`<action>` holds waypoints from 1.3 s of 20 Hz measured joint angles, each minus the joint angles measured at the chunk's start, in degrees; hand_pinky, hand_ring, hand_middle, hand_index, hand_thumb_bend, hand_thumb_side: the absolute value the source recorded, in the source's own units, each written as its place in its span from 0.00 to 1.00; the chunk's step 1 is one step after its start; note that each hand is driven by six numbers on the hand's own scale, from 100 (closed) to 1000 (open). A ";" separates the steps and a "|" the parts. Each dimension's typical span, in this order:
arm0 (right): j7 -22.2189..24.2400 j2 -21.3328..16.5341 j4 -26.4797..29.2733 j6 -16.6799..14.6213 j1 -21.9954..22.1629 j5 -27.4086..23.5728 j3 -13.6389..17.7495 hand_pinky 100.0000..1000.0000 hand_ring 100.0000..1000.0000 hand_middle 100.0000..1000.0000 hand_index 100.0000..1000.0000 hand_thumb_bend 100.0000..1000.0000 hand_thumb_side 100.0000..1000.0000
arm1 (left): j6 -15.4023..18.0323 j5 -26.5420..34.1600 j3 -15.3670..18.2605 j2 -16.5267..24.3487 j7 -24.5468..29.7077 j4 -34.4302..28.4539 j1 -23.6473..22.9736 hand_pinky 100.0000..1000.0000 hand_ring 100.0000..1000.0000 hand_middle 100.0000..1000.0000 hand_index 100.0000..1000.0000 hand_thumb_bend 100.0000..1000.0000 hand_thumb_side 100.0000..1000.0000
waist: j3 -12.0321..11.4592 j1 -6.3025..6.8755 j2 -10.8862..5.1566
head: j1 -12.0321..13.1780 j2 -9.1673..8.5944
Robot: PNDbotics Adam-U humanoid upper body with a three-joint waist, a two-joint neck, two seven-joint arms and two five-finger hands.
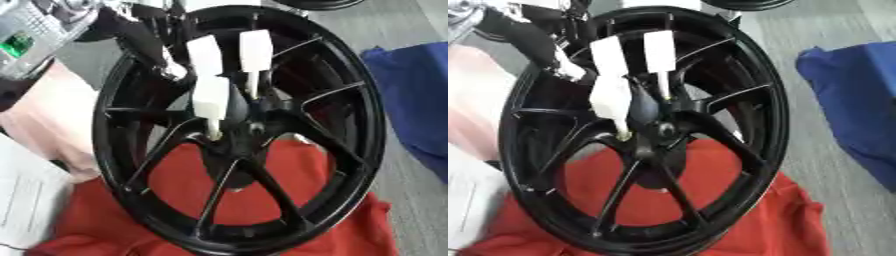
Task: Pull the pin out of the wheel hub.
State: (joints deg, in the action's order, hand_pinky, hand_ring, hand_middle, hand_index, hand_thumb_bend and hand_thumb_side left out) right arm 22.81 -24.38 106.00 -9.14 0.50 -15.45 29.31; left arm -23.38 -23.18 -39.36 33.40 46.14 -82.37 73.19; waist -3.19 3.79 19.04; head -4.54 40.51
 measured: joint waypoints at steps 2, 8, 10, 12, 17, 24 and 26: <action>0.08 0.05 -0.09 0.07 -0.02 0.24 0.00 0.82 0.47 0.45 0.72 0.00 0.53 | -0.41 0.08 0.05 -0.61 -0.41 0.55 0.04 0.76 0.70 0.64 0.78 0.43 0.39 | 0.10 0.00 0.09 | 0.18 -0.29; 0.28 0.44 -0.23 0.20 -0.48 0.61 0.00 0.82 0.47 0.45 0.72 0.00 0.54 | -1.25 0.26 0.63 -2.48 -1.25 2.27 0.77 0.76 0.70 0.63 0.79 0.42 0.37 | 0.40 0.00 0.41 | 0.85 -0.67; 0.32 0.45 -0.25 0.20 -0.48 0.69 0.00 0.82 0.47 0.45 0.72 0.00 0.54 | -1.45 0.27 0.85 -2.96 -1.46 2.68 1.03 0.75 0.70 0.63 0.78 0.41 0.36 | 0.52 0.00 0.46 | 0.99 -0.85; 0.40 0.46 -0.26 0.20 -0.50 0.71 0.00 0.82 0.47 0.45 0.72 0.00 0.54 | -1.60 0.27 1.13 -3.44 -1.67 3.13 1.17 0.75 0.69 0.62 0.78 0.41 0.35 | 0.62 0.00 0.65 | 1.16 -0.88; 0.59 0.52 -0.26 0.33 -0.59 0.84 0.00 0.82 0.47 0.45 0.72 0.00 0.54 | -1.43 0.81 1.47 -3.95 -1.96 4.06 1.43 0.73 0.65 0.56 0.73 0.36 0.28 | 0.65 0.01 0.91 | 1.45 -1.31; 0.75 0.93 -0.28 0.40 -0.77 1.27 -0.01 0.82 0.47 0.45 0.72 0.00 0.54 | -1.23 3.16 1.70 -4.36 -1.78 4.02 1.47 0.66 0.50 0.36 0.52 0.24 0.13 | 0.64 0.00 1.06 | 1.51 -1.33; 0.80 0.93 -0.28 0.40 -0.74 1.38 -0.01 0.82 0.47 0.45 0.72 0.00 0.54 | -1.28 3.86 1.84 -4.22 -1.75 3.83 1.47 0.65 0.48 0.31 0.48 0.23 0.11 | 0.64 -0.01 1.06 | 1.52 -1.33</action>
State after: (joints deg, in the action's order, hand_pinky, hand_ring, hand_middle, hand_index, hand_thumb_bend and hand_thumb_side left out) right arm 23.60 -23.45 105.72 -8.74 -0.24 -14.07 29.30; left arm -24.66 -19.32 -37.52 29.17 44.39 -78.54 74.66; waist -2.56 3.78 20.10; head -3.02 39.18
